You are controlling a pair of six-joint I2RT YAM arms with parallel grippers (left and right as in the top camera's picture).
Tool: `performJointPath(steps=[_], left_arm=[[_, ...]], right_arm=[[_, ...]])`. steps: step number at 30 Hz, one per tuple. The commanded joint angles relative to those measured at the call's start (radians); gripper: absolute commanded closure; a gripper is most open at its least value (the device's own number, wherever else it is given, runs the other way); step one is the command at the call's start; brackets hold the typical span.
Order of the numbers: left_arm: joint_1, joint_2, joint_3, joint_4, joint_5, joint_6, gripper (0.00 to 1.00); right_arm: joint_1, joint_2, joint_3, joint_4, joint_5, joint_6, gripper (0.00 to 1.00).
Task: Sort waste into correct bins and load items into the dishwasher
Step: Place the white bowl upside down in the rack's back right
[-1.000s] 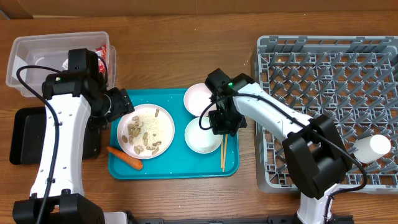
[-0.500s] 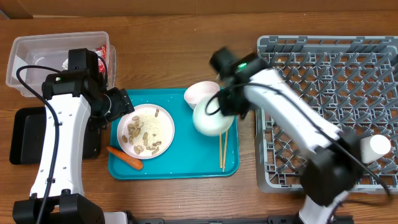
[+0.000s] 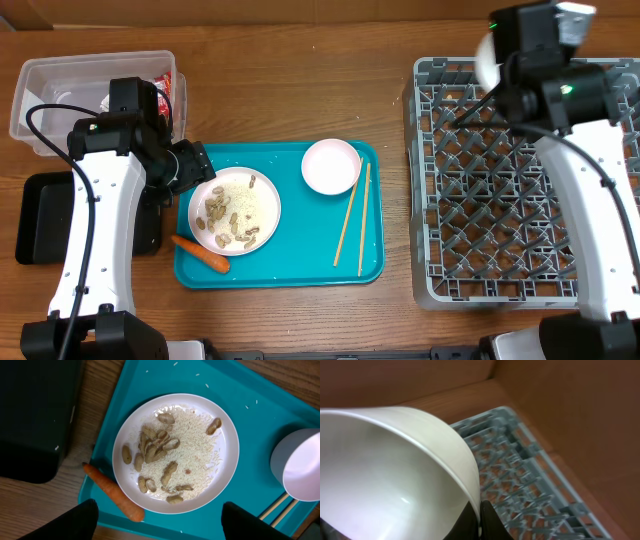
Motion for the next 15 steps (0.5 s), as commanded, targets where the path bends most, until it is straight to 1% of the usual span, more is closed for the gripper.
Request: performJointPath(steps=[1, 5, 15], left_arm=[[0.002, -0.022, 0.011, 0.001, -0.014, 0.021, 0.19], [0.002, -0.022, 0.011, 0.002, -0.014, 0.021, 0.19], [0.002, -0.022, 0.011, 0.005, -0.014, 0.02, 0.19]], right_arm=[[-0.082, 0.025, -0.04, 0.044, 0.22, 0.041, 0.96], [-0.159, 0.055, -0.093, 0.113, 0.356, 0.047, 0.96], [-0.344, 0.232, -0.128, 0.177, 0.475, 0.028, 0.96]])
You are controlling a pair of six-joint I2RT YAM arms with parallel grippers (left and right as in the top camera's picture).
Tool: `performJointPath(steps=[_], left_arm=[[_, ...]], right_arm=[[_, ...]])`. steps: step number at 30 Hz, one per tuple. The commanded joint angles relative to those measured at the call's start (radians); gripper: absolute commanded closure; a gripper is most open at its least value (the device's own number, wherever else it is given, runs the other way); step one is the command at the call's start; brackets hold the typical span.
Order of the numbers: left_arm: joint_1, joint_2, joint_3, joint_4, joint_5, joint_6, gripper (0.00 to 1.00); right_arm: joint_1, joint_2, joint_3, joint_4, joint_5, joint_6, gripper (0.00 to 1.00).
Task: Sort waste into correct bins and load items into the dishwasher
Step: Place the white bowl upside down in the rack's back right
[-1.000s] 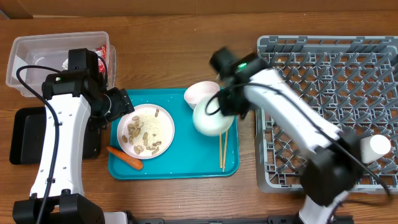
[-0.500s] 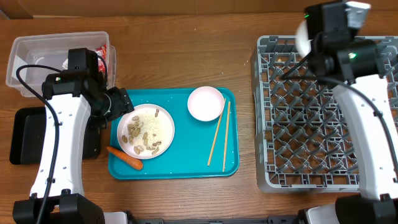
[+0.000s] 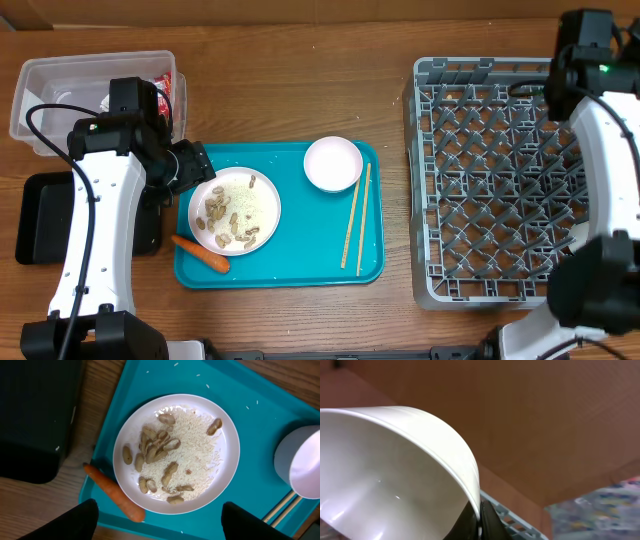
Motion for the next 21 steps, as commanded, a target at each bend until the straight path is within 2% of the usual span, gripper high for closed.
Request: performJointPath(steps=[1, 9, 13, 21], left_arm=[[0.002, -0.022, 0.011, 0.006, -0.011, 0.02, 0.19], [0.002, -0.022, 0.011, 0.023, -0.006, 0.02, 0.2], [0.002, -0.022, 0.011, 0.022, -0.003, 0.019, 0.2], [0.002, -0.022, 0.011, 0.018, -0.003, 0.02, 0.2]], right_arm=[[-0.06, 0.079, -0.011, 0.028, 0.107, -0.022, 0.96], [-0.081, 0.23, -0.011, 0.042, 0.102, -0.046, 0.96], [-0.034, 0.283, -0.012, 0.003, 0.098, 0.027, 0.96], [0.061, 0.287, -0.018, -0.046, -0.102, 0.059, 0.94]])
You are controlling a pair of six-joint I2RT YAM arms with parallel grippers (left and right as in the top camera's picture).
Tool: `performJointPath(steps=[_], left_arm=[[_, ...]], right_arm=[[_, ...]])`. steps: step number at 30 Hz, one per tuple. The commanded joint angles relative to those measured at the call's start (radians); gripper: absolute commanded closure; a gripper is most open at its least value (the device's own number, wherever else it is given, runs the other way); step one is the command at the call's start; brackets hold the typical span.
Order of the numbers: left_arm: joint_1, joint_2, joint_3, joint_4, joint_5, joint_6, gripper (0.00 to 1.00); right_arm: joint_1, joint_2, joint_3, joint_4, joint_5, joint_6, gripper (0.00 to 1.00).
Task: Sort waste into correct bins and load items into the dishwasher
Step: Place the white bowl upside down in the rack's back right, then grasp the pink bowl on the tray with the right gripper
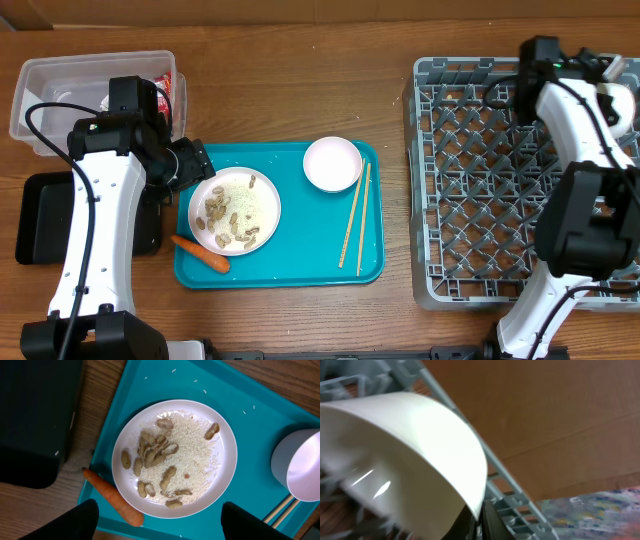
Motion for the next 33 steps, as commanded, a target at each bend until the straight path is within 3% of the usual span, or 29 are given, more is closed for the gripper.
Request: performJointPath(steps=[1, 12, 15, 19, 27, 33], left_arm=[[0.002, -0.022, 0.011, -0.003, -0.003, 0.02, 0.19], [0.002, -0.022, 0.011, -0.003, -0.003, 0.02, 0.19], [0.002, -0.022, 0.011, -0.003, -0.003, 0.02, 0.19], [0.002, -0.022, 0.011, -0.004, -0.003, 0.02, 0.19], [0.002, -0.022, 0.011, -0.012, -0.003, 0.027, 0.18], [0.002, -0.022, 0.011, -0.011, -0.003, 0.027, 0.18]], right_arm=[[0.027, 0.013, -0.011, -0.02, -0.149, 0.027, 0.94], [0.037, -0.003, 0.006, -0.17, -0.329, 0.096, 0.72], [0.037, -0.039, 0.038, -0.199, -0.356, 0.112, 0.63], [0.039, -0.127, 0.107, -0.23, -0.442, 0.089, 0.59], [0.151, -0.283, 0.227, -0.227, -0.983, -0.167, 0.5], [0.351, -0.281, 0.202, -0.172, -1.259, -0.166, 0.42]])
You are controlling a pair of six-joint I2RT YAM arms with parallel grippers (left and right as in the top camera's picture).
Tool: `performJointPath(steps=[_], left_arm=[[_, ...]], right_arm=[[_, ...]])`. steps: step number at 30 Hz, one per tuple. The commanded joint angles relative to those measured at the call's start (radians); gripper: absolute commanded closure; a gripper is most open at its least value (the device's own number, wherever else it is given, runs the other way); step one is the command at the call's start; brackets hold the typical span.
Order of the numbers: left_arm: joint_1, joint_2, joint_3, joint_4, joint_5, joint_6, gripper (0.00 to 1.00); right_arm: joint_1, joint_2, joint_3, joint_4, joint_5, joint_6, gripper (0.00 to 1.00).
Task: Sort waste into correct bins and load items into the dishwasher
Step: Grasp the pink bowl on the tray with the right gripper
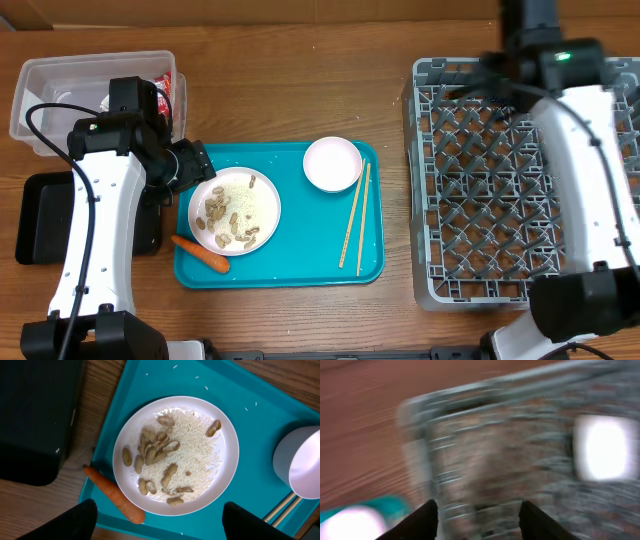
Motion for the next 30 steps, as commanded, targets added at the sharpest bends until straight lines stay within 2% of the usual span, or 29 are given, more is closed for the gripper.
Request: performJointPath(steps=[1, 7, 16, 20, 23, 26, 30], left_arm=[[0.002, -0.022, 0.011, 0.0, -0.004, 0.023, 0.17], [0.002, -0.022, 0.011, -0.001, -0.003, 0.023, 0.17], [0.002, -0.022, 0.011, 0.0, -0.003, 0.023, 0.17], [0.002, -0.022, 0.011, 0.0, -0.003, 0.023, 0.17], [0.002, -0.022, 0.011, 0.0, -0.003, 0.023, 0.17], [0.002, -0.022, 0.011, -0.003, -0.003, 0.023, 0.16], [0.002, -0.022, 0.011, -0.003, -0.003, 0.023, 0.17]], right_arm=[[0.117, 0.033, -0.034, 0.047, -0.256, -0.034, 0.4], [0.281, 0.098, -0.15, 0.151, -0.253, 0.012, 0.43], [0.307, 0.254, -0.207, 0.203, -0.25, 0.053, 0.52], [0.315, 0.315, -0.208, 0.203, -0.297, 0.053, 0.63], [0.33, 0.338, -0.22, 0.215, -0.298, 0.053, 0.64], [0.338, 0.342, -0.246, 0.237, -0.293, 0.058, 0.7], [0.339, 0.342, -0.253, 0.241, -0.267, 0.084, 0.84]])
